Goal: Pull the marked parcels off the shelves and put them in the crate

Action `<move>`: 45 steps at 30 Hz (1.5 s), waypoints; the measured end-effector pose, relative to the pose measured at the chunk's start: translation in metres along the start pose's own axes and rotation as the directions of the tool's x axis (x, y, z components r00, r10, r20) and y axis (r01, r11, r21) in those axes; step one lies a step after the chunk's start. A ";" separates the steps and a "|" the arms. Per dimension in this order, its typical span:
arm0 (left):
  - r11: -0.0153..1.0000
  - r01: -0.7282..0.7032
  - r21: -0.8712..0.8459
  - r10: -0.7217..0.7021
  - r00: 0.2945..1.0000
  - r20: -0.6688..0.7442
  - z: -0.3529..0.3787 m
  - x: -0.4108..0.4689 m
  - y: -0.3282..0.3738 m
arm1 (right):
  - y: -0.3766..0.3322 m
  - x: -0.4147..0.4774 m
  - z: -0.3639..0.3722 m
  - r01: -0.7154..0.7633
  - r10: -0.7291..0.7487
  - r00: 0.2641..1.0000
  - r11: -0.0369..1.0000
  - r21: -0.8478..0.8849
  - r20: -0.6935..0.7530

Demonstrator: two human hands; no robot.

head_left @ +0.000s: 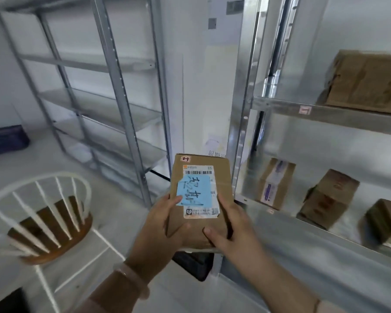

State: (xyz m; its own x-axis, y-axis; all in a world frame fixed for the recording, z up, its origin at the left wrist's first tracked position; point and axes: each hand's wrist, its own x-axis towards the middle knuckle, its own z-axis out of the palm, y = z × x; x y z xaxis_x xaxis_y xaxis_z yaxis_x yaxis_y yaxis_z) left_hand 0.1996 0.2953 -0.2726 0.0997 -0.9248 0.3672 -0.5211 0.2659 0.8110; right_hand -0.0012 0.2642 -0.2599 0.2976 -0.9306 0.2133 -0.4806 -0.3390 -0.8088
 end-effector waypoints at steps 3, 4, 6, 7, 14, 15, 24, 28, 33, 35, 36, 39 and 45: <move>0.998 0.063 0.004 -0.063 0.998 0.011 -0.011 0.028 -0.032 | 0.015 0.043 0.029 0.002 -0.002 0.999 1.000 0.001 0.037; 0.997 0.076 0.018 -0.076 0.997 0.003 -0.014 0.038 -0.041 | 0.019 0.058 0.037 0.003 -0.002 0.999 1.000 -0.010 0.048; 0.994 0.094 0.054 -0.094 0.995 -0.015 -0.020 0.063 -0.059 | 0.026 0.090 0.050 -0.001 0.002 0.997 1.000 -0.011 0.079; 0.992 0.109 0.064 -0.108 0.994 -0.020 -0.022 0.076 -0.067 | 0.029 0.107 0.055 -0.009 0.009 0.995 1.000 -0.001 0.097; 0.969 0.241 -0.043 -0.241 0.970 0.007 -0.029 0.159 -0.123 | 0.047 0.203 0.074 -0.051 0.050 0.984 0.999 0.003 0.172; 0.968 0.248 -0.049 -0.248 0.969 0.013 -0.027 0.167 -0.133 | 0.053 0.211 0.079 -0.070 0.069 0.981 0.998 0.001 0.181; 0.937 0.345 -0.051 -0.332 0.928 0.170 -0.011 0.244 -0.243 | 0.113 0.282 0.137 -0.314 0.304 0.926 0.949 0.011 0.222; 0.921 0.381 -0.081 -0.336 0.883 0.327 -0.011 0.306 -0.301 | 0.134 0.319 0.165 -0.431 0.427 0.896 0.902 0.013 0.125; 0.923 0.381 -0.056 -0.312 0.825 0.472 0.009 0.369 -0.373 | 0.155 0.353 0.193 -0.527 0.526 0.850 0.848 -0.059 -0.036; 0.908 0.415 -0.054 -0.329 0.789 0.519 0.030 0.381 -0.395 | 0.170 0.356 0.199 -0.589 0.583 0.808 0.804 -0.084 -0.086; 0.904 0.424 -0.060 -0.328 0.774 0.541 0.041 0.384 -0.405 | 0.177 0.356 0.202 -0.620 0.612 0.784 0.780 -0.087 -0.099; 0.870 0.488 -0.075 -0.344 0.708 0.617 0.080 0.395 -0.436 | 0.206 0.359 0.207 -0.681 0.669 0.731 0.726 -0.098 -0.134; 0.866 0.498 -0.040 -0.359 0.675 0.644 0.170 0.420 -0.508 | 0.297 0.388 0.219 -0.737 0.711 0.674 0.667 -0.110 -0.199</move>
State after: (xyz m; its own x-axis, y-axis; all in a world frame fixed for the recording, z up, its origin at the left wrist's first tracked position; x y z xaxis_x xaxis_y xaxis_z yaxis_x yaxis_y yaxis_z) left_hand 0.3619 -0.2742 -0.6080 -0.2919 -0.8953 -0.3366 -0.3678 -0.2198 0.9036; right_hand 0.1524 -0.1675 -0.5379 -0.3052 -0.8960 -0.3227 -0.6307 0.4441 -0.6364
